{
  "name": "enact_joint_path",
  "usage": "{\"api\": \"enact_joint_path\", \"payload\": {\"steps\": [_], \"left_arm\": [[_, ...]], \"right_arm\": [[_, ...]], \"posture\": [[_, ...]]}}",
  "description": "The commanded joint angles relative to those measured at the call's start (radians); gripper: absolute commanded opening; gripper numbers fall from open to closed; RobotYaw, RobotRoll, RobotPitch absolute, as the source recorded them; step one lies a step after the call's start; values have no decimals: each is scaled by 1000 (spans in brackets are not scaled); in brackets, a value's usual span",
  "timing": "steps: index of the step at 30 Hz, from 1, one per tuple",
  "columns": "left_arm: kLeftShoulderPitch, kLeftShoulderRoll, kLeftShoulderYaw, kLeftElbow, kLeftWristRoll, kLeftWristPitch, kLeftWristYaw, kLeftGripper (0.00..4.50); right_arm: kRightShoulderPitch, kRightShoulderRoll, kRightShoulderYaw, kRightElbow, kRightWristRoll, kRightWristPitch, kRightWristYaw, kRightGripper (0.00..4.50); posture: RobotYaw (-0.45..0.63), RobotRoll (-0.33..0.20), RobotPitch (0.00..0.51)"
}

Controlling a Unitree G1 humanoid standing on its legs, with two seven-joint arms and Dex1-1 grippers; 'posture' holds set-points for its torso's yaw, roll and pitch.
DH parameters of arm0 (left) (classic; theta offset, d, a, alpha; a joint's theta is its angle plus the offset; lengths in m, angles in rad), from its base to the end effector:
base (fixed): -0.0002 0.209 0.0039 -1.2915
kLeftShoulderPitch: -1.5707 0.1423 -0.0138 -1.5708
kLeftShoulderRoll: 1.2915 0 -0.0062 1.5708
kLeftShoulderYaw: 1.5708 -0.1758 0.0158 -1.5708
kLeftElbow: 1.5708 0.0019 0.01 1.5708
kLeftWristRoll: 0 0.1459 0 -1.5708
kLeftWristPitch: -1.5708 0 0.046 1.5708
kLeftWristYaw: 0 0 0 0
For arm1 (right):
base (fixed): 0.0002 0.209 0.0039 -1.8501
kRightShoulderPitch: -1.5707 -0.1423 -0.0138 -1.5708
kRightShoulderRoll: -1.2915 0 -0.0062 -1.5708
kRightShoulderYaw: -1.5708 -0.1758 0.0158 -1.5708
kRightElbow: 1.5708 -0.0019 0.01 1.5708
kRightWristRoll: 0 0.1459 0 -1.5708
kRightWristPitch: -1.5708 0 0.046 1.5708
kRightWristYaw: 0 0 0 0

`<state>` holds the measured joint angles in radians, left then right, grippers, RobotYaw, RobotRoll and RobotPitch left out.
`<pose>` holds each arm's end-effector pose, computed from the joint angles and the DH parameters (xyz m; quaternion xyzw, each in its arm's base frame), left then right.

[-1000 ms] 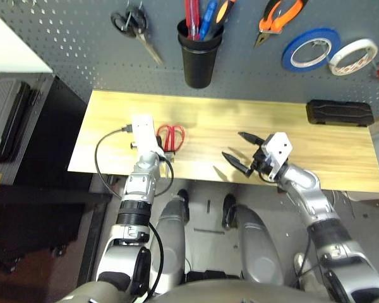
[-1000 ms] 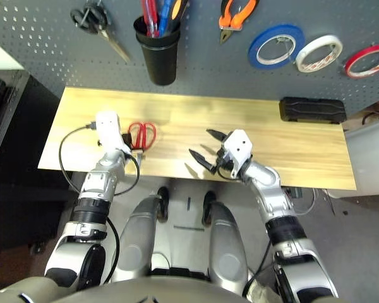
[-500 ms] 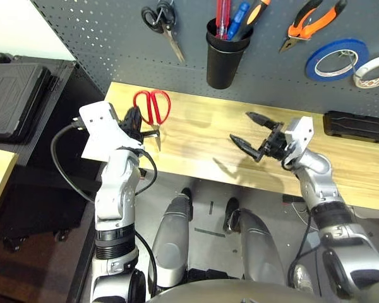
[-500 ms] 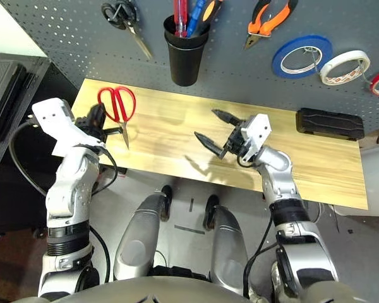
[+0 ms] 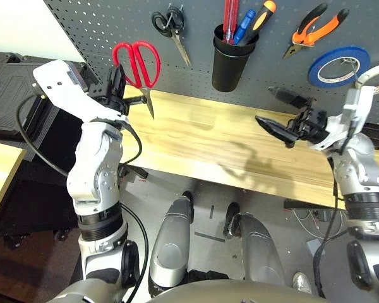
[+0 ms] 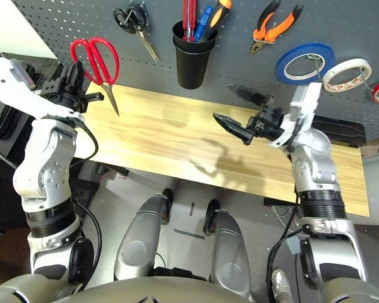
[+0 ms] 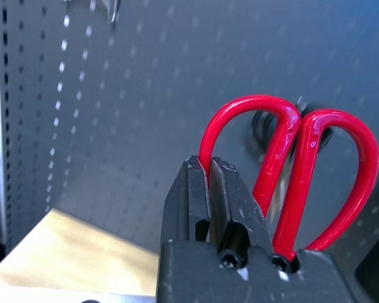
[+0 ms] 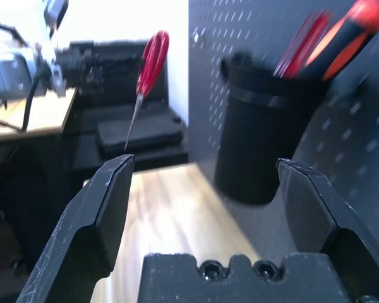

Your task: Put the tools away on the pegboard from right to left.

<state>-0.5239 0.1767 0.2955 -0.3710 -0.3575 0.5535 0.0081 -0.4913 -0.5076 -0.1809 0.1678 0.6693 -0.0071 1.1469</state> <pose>0.2505 0.1898 0.2215 -0.0948 -0.1834 -0.0188 0.9783 0.2817 -0.2525 0.1818 -0.0197 -0.2369 0.5006 0.8324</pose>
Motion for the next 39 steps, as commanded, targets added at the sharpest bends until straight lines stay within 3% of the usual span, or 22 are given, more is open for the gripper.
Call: {"api": "enact_joint_path", "payload": {"steps": [1,12,21,29,39], "left_arm": [[-29,12,-1,32,-16,-2,-14,13],[-108,31,-11,93,-22,-3,-37,13],[-146,26,-38,149,-21,-10,-64,13],[-215,37,-59,302,30,-70,-57,13],[-202,50,-32,285,17,-71,-54,13]], "right_arm": [[-6,-23,-39,-60,41,61,-14,4500],[-67,-41,-87,-107,75,138,-65,4500],[-52,-16,-78,-124,53,121,-85,4500],[-59,16,-65,-110,18,94,-104,4500],[-53,22,-61,-98,-3,85,-95,4500]], "posture": [[226,0,215],[191,0,205],[177,0,206],[177,0,208],[188,0,218]]}}
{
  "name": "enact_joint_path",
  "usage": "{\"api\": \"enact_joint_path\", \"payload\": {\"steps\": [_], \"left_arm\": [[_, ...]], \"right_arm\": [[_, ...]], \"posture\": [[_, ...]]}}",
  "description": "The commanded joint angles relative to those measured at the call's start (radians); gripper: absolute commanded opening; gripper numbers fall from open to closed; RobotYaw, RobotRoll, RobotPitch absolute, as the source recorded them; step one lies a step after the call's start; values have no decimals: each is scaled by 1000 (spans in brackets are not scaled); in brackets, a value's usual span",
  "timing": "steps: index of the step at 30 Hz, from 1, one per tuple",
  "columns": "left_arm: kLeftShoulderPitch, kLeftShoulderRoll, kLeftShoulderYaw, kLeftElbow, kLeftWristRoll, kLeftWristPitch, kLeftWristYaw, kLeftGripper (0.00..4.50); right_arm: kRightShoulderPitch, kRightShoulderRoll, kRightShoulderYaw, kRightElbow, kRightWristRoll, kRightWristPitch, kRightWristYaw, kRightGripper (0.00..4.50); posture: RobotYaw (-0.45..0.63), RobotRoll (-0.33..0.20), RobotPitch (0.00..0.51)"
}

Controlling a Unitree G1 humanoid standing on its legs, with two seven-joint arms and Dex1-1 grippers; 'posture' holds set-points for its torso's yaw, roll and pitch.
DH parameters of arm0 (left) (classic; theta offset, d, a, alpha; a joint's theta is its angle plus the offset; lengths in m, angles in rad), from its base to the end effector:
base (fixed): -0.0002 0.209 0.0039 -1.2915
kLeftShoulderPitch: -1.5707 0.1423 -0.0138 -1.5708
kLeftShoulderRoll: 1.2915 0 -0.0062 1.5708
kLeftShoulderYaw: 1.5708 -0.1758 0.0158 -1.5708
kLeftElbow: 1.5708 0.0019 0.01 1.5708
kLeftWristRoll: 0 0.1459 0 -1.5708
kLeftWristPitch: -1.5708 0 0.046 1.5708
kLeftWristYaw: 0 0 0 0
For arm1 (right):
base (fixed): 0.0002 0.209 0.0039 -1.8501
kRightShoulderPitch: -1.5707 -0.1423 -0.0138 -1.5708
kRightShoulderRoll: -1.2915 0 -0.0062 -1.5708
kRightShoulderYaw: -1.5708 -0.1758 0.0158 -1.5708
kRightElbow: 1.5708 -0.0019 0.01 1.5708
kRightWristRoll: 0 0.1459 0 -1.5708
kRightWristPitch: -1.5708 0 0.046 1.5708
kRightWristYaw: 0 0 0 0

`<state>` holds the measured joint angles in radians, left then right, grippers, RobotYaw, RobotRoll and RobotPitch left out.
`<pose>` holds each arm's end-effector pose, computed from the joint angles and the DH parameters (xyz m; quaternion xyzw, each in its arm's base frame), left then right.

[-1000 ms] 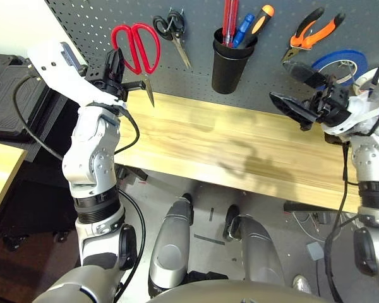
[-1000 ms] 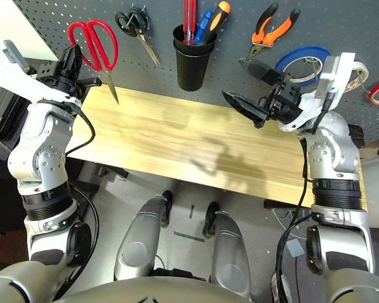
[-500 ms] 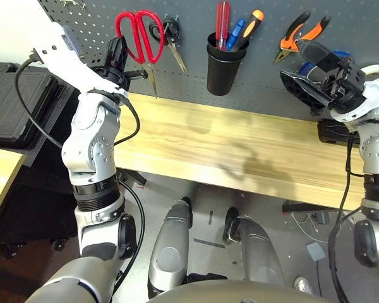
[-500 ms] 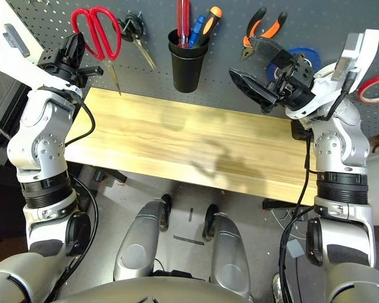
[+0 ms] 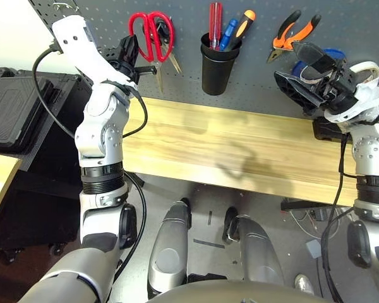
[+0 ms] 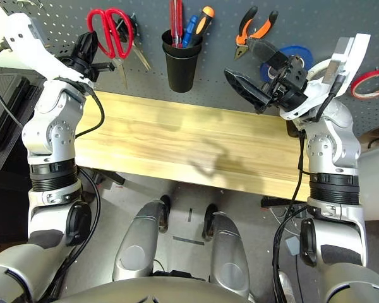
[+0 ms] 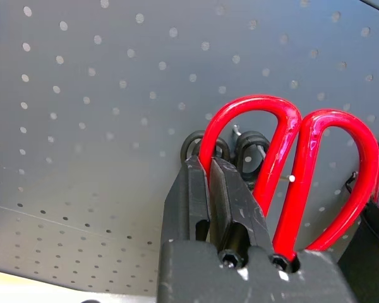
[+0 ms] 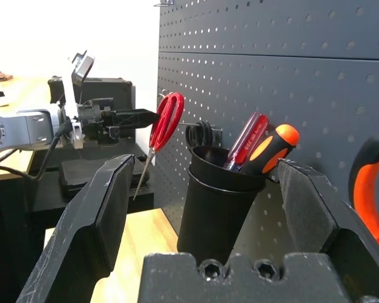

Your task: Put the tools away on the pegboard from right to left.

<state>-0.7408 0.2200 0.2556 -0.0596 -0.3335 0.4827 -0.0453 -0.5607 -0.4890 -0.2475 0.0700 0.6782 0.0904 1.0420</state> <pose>0.2931 0.1824 0.2384 -0.0860 -0.1705 -0.0550 0.9800 0.2797 -0.2473 0.2143 -0.0112 -0.2811 0.4689 0.8372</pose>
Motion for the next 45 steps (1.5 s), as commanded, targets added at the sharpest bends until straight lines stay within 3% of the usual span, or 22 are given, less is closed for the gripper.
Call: {"api": "enact_joint_path", "payload": {"steps": [1,11,20,32,42,45], "left_arm": [[21,5,9,-37,-11,3,-1,13],[91,-3,16,-162,-61,53,5,13],[65,28,19,-95,-30,47,29,13],[-27,36,-17,152,12,-47,-26,13],[-127,59,-68,487,90,-192,-129,13],[-105,84,-83,524,118,-231,-154,903]], "right_arm": [[16,4,6,3,-12,-13,11,4500],[-3,13,18,53,-37,-32,40,4500],[-23,22,25,82,-48,-42,50,4500],[-1,28,36,41,-57,-36,24,4500],[39,78,56,31,-121,-98,-49,4500],[47,108,62,50,-149,-137,-75,4500]], "posture": [[190,0,218],[223,0,220],[233,0,219],[196,0,223],[172,0,232],[173,0,241]]}}
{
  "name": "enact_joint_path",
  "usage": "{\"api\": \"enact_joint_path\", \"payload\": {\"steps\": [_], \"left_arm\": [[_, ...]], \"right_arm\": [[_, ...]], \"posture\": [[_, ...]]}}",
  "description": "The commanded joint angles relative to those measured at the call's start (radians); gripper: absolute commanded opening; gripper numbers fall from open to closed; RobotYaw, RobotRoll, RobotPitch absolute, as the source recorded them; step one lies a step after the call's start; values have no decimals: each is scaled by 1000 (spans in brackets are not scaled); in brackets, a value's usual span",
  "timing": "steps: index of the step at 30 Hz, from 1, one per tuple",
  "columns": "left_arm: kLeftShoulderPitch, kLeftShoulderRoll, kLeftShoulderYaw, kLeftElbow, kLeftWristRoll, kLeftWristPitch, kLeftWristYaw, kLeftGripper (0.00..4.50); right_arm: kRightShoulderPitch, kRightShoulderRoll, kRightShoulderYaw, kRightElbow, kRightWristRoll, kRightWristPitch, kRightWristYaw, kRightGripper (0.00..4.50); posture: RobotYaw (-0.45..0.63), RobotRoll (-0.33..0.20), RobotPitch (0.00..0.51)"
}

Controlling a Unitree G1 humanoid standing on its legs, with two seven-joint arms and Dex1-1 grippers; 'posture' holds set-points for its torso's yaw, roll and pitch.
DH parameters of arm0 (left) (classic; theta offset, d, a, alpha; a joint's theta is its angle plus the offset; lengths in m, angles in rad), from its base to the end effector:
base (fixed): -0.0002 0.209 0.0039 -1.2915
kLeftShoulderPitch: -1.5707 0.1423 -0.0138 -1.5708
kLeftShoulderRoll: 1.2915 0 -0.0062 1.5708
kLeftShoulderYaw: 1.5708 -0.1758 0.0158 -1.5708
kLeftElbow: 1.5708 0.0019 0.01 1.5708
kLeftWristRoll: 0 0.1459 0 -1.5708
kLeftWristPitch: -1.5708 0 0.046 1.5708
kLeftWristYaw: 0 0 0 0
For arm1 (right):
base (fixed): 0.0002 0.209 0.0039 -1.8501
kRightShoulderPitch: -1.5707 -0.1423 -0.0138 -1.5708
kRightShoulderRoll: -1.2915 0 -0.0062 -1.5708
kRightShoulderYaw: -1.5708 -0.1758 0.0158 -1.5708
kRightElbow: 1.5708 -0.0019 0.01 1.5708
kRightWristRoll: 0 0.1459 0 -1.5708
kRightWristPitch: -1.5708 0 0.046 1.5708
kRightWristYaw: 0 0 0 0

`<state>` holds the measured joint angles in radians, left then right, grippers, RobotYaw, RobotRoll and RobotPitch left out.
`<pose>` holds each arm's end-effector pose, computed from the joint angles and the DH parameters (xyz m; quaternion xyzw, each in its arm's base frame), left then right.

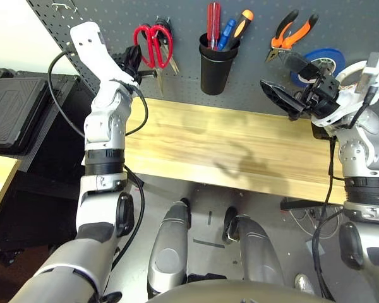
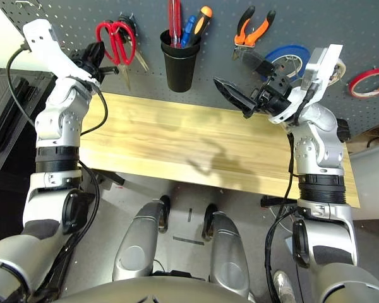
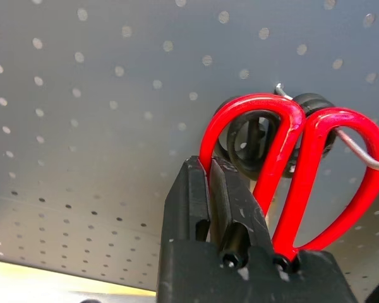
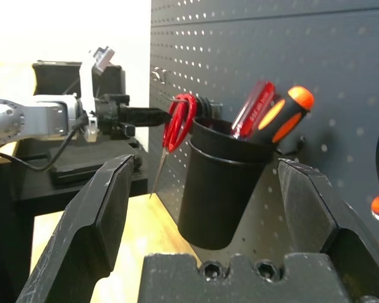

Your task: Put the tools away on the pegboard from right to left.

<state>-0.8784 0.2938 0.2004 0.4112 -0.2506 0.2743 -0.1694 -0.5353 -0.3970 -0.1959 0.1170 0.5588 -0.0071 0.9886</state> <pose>0.3371 0.1925 0.2172 -0.0335 -0.1135 -0.0690 0.9906 0.2862 -0.2288 0.1892 -0.0170 -0.2660 0.4434 0.8558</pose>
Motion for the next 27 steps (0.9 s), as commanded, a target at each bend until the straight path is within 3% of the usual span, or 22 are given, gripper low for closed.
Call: {"api": "enact_joint_path", "payload": {"steps": [1,9,17,27], "left_arm": [[56,17,-31,40,42,-35,-41,1336],[287,35,-54,-150,94,-66,-42,4426],[438,24,-57,-160,231,-274,84,4472],[476,3,-7,-45,290,-425,260,4472]], "right_arm": [[27,28,12,6,-34,-50,-31,4500],[90,76,12,19,-64,-105,-96,4500],[177,102,-43,130,-219,-195,-386,4500],[208,111,-120,320,-359,-366,-704,4500]], "posture": [[175,0,248],[177,0,264],[144,0,265],[96,0,227]]}}
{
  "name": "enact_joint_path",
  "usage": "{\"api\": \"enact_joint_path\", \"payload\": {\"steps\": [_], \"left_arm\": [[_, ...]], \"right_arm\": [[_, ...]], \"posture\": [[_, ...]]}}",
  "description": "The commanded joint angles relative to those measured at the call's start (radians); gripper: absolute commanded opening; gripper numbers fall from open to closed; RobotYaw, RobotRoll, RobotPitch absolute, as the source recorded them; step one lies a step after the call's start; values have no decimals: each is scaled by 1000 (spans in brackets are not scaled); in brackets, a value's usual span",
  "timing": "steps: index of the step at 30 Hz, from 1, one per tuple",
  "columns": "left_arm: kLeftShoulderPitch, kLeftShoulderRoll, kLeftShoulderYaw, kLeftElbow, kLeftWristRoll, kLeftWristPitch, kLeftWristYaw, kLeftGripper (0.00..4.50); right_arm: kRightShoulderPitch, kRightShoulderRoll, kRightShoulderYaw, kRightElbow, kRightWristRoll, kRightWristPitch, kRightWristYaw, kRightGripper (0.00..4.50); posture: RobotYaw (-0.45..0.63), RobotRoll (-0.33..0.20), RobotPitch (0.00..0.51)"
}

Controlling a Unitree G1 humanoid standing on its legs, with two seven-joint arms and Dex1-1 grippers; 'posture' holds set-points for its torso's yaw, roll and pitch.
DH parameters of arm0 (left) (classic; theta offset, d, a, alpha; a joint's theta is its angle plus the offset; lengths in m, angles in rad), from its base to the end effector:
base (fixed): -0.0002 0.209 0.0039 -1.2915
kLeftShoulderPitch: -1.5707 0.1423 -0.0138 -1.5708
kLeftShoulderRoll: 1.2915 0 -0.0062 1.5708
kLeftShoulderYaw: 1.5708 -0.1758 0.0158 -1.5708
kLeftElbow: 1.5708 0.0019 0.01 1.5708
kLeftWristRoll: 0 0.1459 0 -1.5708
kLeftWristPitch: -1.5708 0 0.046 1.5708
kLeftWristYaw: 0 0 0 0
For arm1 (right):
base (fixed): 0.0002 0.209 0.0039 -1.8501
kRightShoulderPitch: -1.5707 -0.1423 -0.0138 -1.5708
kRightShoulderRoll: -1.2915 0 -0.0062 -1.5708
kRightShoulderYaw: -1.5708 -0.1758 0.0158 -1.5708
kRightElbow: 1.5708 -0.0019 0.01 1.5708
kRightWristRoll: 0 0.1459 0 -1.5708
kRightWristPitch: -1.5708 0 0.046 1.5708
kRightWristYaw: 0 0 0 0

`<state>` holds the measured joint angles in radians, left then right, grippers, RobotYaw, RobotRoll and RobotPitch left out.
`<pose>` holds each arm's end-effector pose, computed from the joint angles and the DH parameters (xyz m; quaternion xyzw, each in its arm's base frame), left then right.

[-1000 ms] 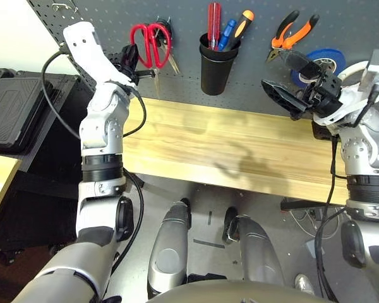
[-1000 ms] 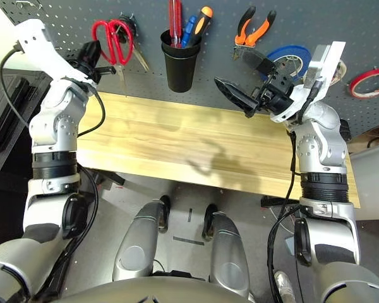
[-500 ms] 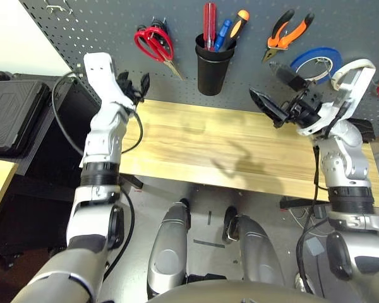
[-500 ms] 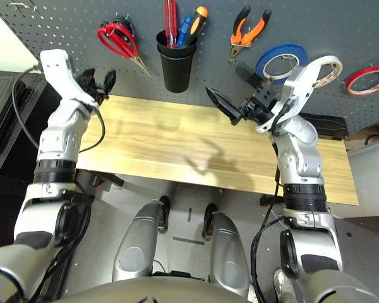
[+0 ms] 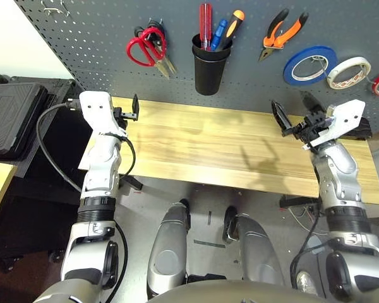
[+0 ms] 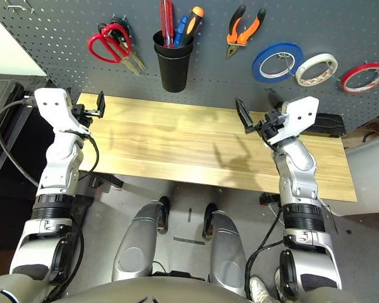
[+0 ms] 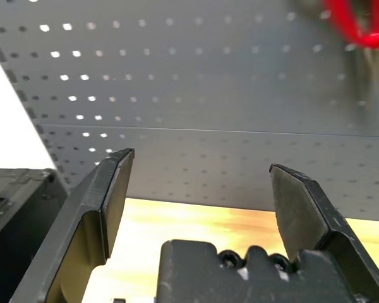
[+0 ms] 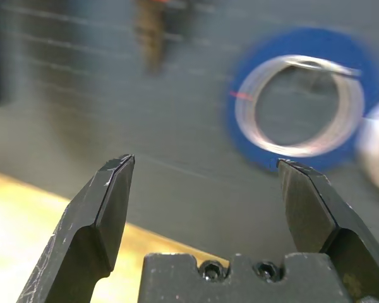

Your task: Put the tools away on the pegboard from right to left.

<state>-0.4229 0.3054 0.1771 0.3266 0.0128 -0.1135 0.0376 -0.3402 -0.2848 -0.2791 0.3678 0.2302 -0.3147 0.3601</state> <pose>0.2838 0.2258 0.1145 0.1268 -0.1185 0.0909 0.9806 0.2632 -0.2491 0.0958 -0.0308 -0.1725 0.0447 0.9835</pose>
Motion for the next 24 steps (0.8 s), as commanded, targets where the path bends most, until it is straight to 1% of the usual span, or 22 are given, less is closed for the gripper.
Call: {"api": "enact_joint_path", "payload": {"steps": [1,5,8,11,18,24], "left_arm": [[19,-11,26,55,24,-46,69,4472],[14,-20,36,99,23,-83,103,4472],[14,-29,40,104,8,-80,102,4472],[24,-27,40,120,6,-94,92,4472],[26,-31,49,127,2,-100,103,4472],[23,-28,58,147,12,-113,132,4472]], "right_arm": [[10,-5,-46,99,-44,-80,-108,4500],[-17,-43,-78,213,-88,-147,-214,4500],[-43,-76,-97,289,-96,-176,-267,4500],[-60,-103,-104,366,-108,-215,-310,4500],[-92,-165,-111,479,-106,-262,-368,4500],[-131,-172,-94,554,-106,-281,-376,4500]], "posture": [[94,0,227],[87,0,227],[77,0,236],[74,0,232],[86,0,214],[121,0,196]]}}
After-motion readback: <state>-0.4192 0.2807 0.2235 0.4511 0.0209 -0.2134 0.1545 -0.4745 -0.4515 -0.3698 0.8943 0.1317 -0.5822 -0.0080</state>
